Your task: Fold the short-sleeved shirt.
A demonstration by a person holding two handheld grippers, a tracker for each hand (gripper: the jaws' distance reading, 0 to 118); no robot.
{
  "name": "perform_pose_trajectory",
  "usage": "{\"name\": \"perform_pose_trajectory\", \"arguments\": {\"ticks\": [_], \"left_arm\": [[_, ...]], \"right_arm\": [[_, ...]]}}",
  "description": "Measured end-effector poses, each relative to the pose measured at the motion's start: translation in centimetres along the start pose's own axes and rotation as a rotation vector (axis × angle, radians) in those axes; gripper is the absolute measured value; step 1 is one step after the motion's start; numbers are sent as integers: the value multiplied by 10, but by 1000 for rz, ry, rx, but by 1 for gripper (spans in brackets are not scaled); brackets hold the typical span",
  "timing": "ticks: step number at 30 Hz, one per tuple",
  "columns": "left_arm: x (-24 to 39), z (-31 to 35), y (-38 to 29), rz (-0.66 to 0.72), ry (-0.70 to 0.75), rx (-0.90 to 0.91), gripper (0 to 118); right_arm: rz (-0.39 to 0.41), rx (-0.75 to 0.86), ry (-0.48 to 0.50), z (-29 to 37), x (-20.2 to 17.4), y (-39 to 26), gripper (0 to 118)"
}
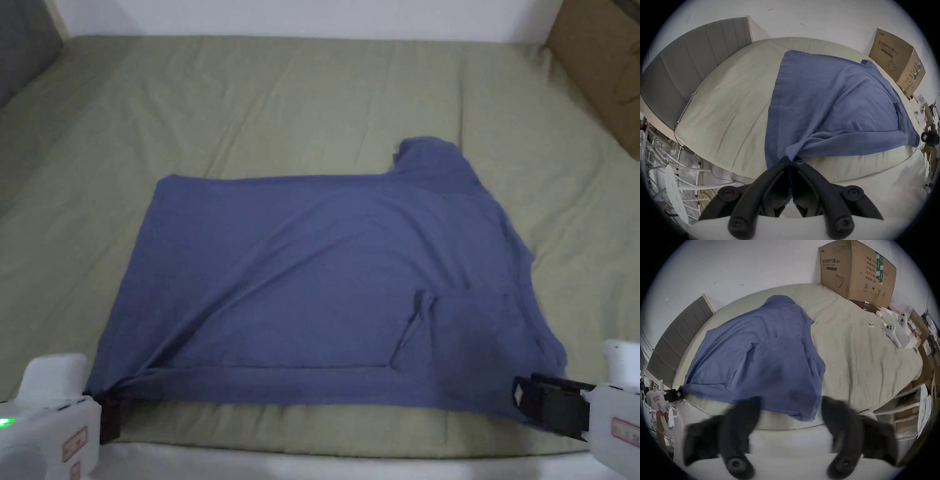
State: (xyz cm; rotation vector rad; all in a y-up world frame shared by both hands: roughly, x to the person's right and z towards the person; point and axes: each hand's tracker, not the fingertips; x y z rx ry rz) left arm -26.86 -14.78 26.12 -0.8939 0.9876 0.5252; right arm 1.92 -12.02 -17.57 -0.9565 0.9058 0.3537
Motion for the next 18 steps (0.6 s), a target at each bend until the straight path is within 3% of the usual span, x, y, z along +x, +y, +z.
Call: {"name": "perform_pose_trajectory", "arguments": {"ticks": [1,4,6,7,8,9,13,18], "left_arm": [[0,0,0,1,-2,-2,2],[-2,-1,-1,9,-1,-6,2],[-4,-1,-2,26,-9,-8,2],[-5,0,-3,35,-16,-8,2],[-6,-1,-4,38,-18,-9,2],[-5,0,-4,36,-19,-11,2],[-5,2,-4,29,-16,-7,2],[-3,8,2,17,-8,-1,2]], "right_arm": [[2,2,-2,-2,2,2,90],[7,-54,-26,-23,13,1,90],[-17,-120,-22,-40,24,-3,80],[-45,-128,9,-44,30,-4,58],[-69,-129,-2,-47,32,-4,14],[-84,-125,3,-45,34,-1,1],[-34,-103,19,-33,26,5,1],[-37,-71,11,-21,21,9,1]]}}
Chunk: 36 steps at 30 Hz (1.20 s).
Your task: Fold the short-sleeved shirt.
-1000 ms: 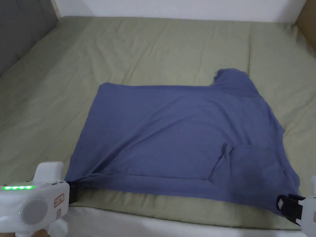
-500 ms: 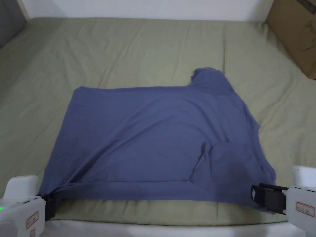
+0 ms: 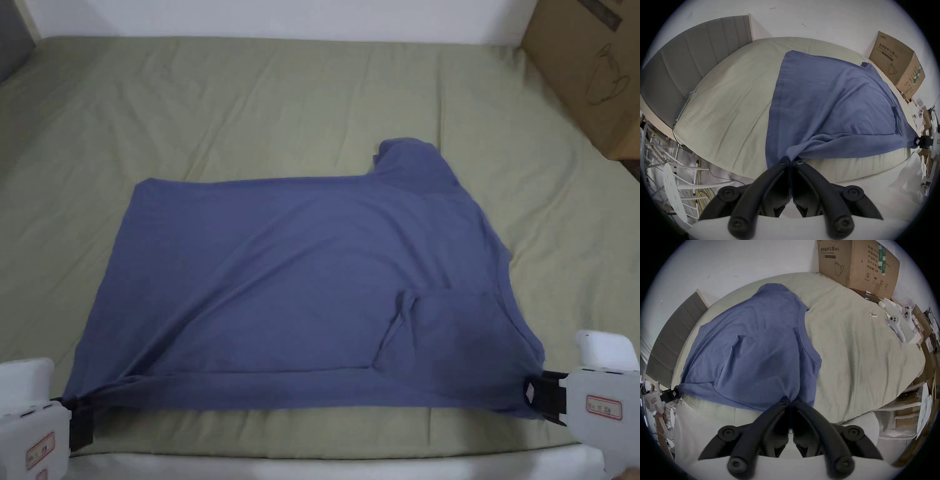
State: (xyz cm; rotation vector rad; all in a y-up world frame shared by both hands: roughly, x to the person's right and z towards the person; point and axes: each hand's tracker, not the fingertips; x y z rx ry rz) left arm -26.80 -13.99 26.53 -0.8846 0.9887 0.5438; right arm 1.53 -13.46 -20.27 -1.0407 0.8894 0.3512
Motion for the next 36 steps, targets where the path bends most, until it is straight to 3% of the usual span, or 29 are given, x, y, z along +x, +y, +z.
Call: {"name": "perform_pose_trajectory", "arguments": {"ticks": [9,19,20,21,23,24,29,30,31,32,33,34,36], "left_arm": [[-10,-4,71,-14,24,71,2],[9,-94,132,-97,59,-29,5],[9,-95,130,-89,74,-39,15],[8,-96,127,-85,85,-46,44],[5,-89,122,-73,89,-47,98],[3,-82,118,-56,88,-29,113],[-11,-43,102,-15,76,29,109],[-17,-36,98,0,62,41,102],[-19,-26,91,26,35,60,86],[-20,-21,84,44,11,70,59],[-20,-17,75,56,-16,65,12],[-22,-17,67,61,-28,54,0],[-23,-20,53,49,-32,35,0]], "right_arm": [[11,89,35,10,3,68,1],[-36,-35,-7,-89,10,124,1],[-36,-35,-9,-90,7,122,1],[-33,-44,-22,-90,4,122,6],[-8,-32,-45,-86,1,121,40],[9,-25,-52,-81,-2,120,52],[28,53,-63,-49,-4,112,52],[16,81,-39,-40,-4,106,48],[7,95,-13,-33,-4,100,38],[3,88,-12,-32,-1,95,19],[-9,94,-19,-30,-1,86,1],[-32,104,-31,-28,-1,76,0],[-23,82,-8,-23,-5,57,0]]}}
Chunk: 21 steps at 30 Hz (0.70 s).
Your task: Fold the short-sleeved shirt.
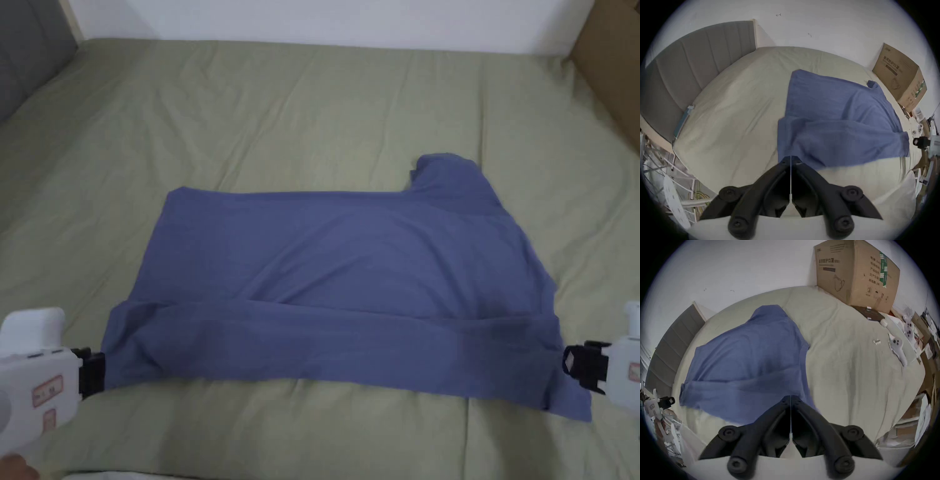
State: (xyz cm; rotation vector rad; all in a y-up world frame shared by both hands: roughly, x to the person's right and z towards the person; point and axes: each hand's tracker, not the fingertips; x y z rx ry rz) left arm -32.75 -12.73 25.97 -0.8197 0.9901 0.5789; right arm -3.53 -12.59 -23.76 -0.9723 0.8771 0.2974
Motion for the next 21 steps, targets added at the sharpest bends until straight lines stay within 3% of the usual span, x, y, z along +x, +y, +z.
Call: {"name": "perform_pose_trajectory", "arguments": {"ticks": [5,6,7,9,10,13,17,19,20,21], "left_arm": [[-1,-11,-11,-3,19,-2,1],[-1,-14,-7,15,15,-5,9],[-2,-19,-4,28,17,-10,30],[-5,-30,0,43,24,-3,88],[-4,-35,2,54,36,2,96],[-11,-64,4,90,47,-75,92],[-6,-62,7,66,68,-73,72],[-4,-60,10,46,94,-52,27],[-6,-60,14,56,54,-64,15],[-5,-60,16,64,60,-68,10]], "right_arm": [[-12,-31,15,6,-2,-26,0],[-15,-37,19,6,-1,-30,0],[-20,-41,15,5,-1,-33,0],[-33,-54,7,2,5,-37,0],[-42,-56,9,2,6,-39,0],[-64,-66,9,5,9,-44,0],[-81,-78,-13,5,13,-51,0],[-109,-75,-3,6,18,-51,0],[-125,-73,4,5,21,-50,1],[-141,-69,11,4,24,-47,12]]}}
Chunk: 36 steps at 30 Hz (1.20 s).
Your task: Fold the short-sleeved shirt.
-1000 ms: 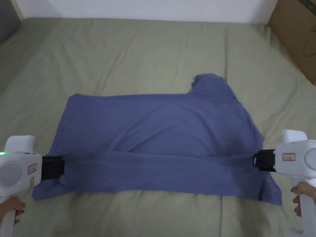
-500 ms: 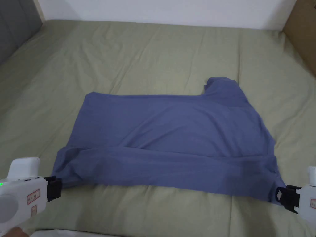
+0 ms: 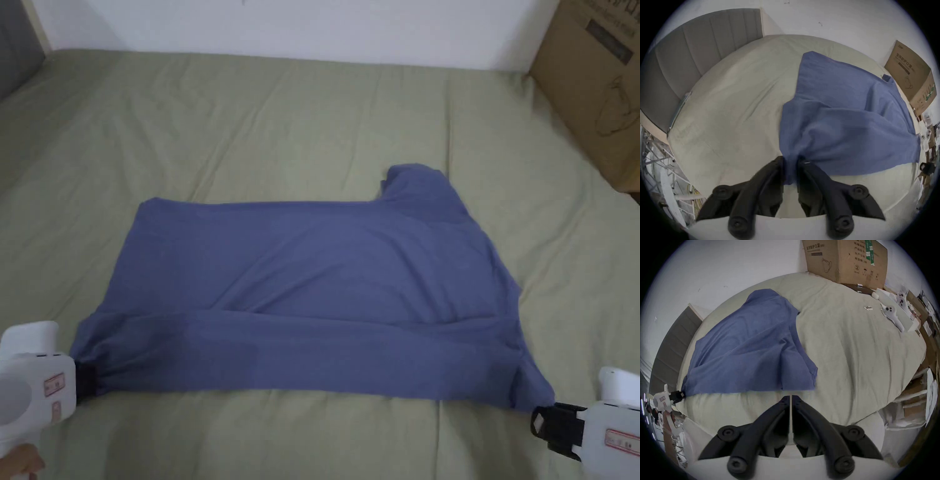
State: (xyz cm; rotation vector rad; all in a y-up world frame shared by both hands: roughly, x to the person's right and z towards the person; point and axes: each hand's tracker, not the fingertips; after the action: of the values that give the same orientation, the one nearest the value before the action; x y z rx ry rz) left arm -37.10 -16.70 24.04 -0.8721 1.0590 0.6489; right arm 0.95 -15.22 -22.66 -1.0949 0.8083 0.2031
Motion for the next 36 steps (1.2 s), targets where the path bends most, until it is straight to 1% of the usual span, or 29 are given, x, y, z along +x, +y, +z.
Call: {"name": "perform_pose_trajectory", "arguments": {"ticks": [1,3,4,5,7,8,9,10,11,12,13,14,15,16,17,19,24,27,29,31,33,34,36], "left_arm": [[4,2,1,-8,3,0,9],[9,5,0,-71,20,-2,9],[11,7,-1,-79,24,2,9],[12,8,-1,-85,23,1,9],[12,11,-2,-92,18,-2,9],[12,11,-1,-91,16,-1,9],[11,12,-1,-87,13,-2,9],[10,12,0,-80,9,-4,9],[10,12,0,-75,7,-6,9],[10,13,0,-72,4,-7,9],[10,12,1,-74,5,-8,9],[11,13,1,-84,7,-10,9],[12,14,2,-93,8,-10,9],[13,15,2,-102,9,-11,9],[14,17,3,-111,11,-11,9],[15,23,4,-128,20,0,9],[6,40,10,-118,-2,25,9],[3,51,12,-116,-7,34,9],[4,58,10,-146,13,38,9],[2,64,3,-160,12,34,9],[-2,66,-6,-166,10,19,9],[-3,66,-12,-176,20,3,9],[-4,64,-25,-191,40,-33,9]], "right_arm": [[-6,0,-2,-2,2,5,32],[-20,21,-17,-4,2,12,80],[-29,37,-31,-8,4,18,83],[-44,36,-46,-11,5,24,83],[-56,26,-31,-31,16,40,83],[-64,23,-32,-42,19,44,82],[-88,-17,-60,-56,21,46,76],[-101,-77,-78,-68,21,46,64],[-91,-90,-105,-70,15,43,62],[-36,-40,-124,-65,6,38,62],[18,-29,-143,-55,-2,38,62],[65,-24,-134,-48,-7,39,58],[97,-20,-158,-46,-8,39,39],[100,-18,-140,-42,-8,40,20],[74,-31,-100,-40,-7,41,7],[42,-22,-99,-34,-4,44,7],[26,11,-46,-10,4,54,6],[41,37,-33,13,4,59,6],[66,48,-42,24,6,58,6],[62,49,-31,34,10,52,6],[65,30,-25,35,15,43,6],[77,7,-47,36,17,35,6],[82,-27,-55,36,19,16,6]]}}
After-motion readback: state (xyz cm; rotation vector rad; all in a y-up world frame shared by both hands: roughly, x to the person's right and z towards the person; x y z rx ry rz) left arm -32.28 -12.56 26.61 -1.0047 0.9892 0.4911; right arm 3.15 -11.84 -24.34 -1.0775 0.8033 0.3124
